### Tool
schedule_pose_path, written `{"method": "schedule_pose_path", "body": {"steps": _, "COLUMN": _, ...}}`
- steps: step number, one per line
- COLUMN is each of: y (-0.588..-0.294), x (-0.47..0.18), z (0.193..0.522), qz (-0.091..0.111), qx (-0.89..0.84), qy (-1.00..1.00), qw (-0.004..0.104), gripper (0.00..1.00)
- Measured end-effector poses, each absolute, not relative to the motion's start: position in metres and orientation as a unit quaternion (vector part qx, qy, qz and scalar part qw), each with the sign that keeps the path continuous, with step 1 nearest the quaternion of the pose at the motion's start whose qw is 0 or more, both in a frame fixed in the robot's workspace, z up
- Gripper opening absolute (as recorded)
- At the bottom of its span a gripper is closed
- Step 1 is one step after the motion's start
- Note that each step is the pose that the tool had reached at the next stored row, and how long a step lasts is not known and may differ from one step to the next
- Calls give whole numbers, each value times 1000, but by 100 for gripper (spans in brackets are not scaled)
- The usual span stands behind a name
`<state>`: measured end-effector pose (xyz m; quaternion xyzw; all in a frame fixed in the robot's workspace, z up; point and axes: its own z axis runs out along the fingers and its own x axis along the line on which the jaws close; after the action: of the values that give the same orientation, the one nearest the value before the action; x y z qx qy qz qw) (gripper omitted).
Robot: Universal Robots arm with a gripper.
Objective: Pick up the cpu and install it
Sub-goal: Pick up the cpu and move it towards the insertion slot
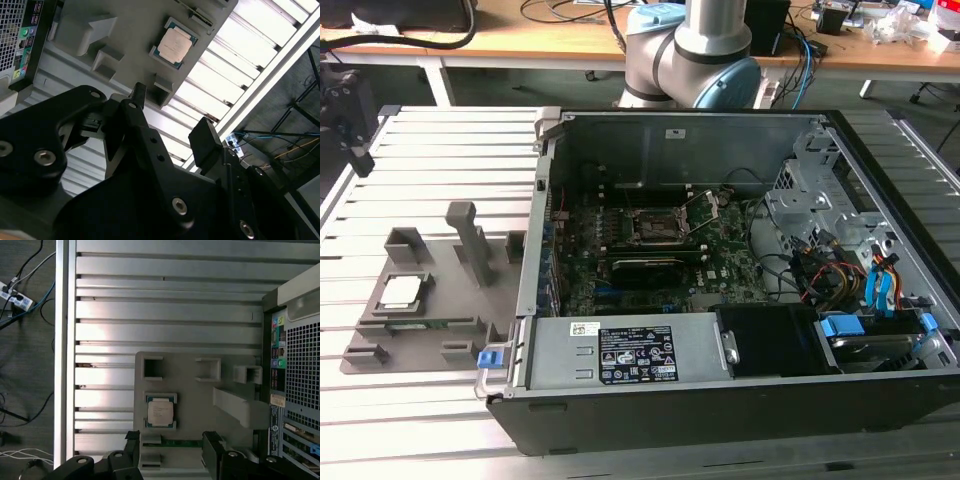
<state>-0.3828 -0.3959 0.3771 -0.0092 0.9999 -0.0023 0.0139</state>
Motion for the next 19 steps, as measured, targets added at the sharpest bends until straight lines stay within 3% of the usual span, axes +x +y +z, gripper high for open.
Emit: {"method": "schedule_pose_path", "body": {"steps": 19, "y": -396, "x": -383, "z": 365, "qz": -2, "qx": -9, "qy": 1000, "qw": 14, "gripper": 62}}
